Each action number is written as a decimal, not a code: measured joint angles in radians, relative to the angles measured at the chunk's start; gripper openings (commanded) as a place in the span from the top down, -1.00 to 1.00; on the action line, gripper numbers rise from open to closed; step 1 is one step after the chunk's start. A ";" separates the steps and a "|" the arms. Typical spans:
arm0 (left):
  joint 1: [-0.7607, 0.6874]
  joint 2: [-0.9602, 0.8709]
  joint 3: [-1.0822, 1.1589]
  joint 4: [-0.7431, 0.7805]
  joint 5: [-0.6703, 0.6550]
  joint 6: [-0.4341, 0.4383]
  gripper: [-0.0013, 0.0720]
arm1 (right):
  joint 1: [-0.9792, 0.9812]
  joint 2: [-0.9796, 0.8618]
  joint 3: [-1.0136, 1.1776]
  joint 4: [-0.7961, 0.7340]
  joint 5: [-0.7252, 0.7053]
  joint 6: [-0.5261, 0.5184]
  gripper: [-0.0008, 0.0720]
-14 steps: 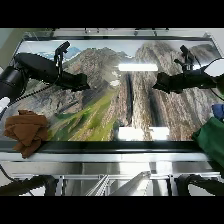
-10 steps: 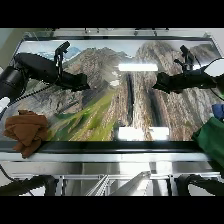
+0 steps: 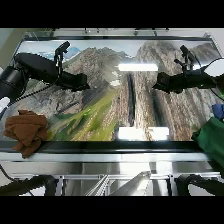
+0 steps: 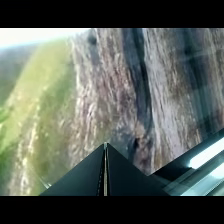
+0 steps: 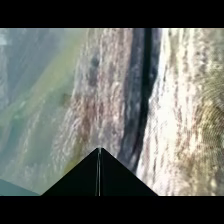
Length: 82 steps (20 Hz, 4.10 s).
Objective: Fold the shirts.
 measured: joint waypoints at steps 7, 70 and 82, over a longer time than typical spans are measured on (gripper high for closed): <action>-0.015 0.000 0.000 -0.005 -0.093 -0.003 0.92 | 0.000 0.000 0.000 0.000 -0.024 0.000 0.91; -0.353 -0.475 0.434 0.111 0.307 0.145 -0.96 | -0.017 -0.075 0.000 -0.013 0.084 -0.053 -0.57; -0.074 -0.060 -0.389 -0.090 0.036 0.083 0.86 | -0.059 -0.149 -0.259 0.037 0.046 -0.223 -0.56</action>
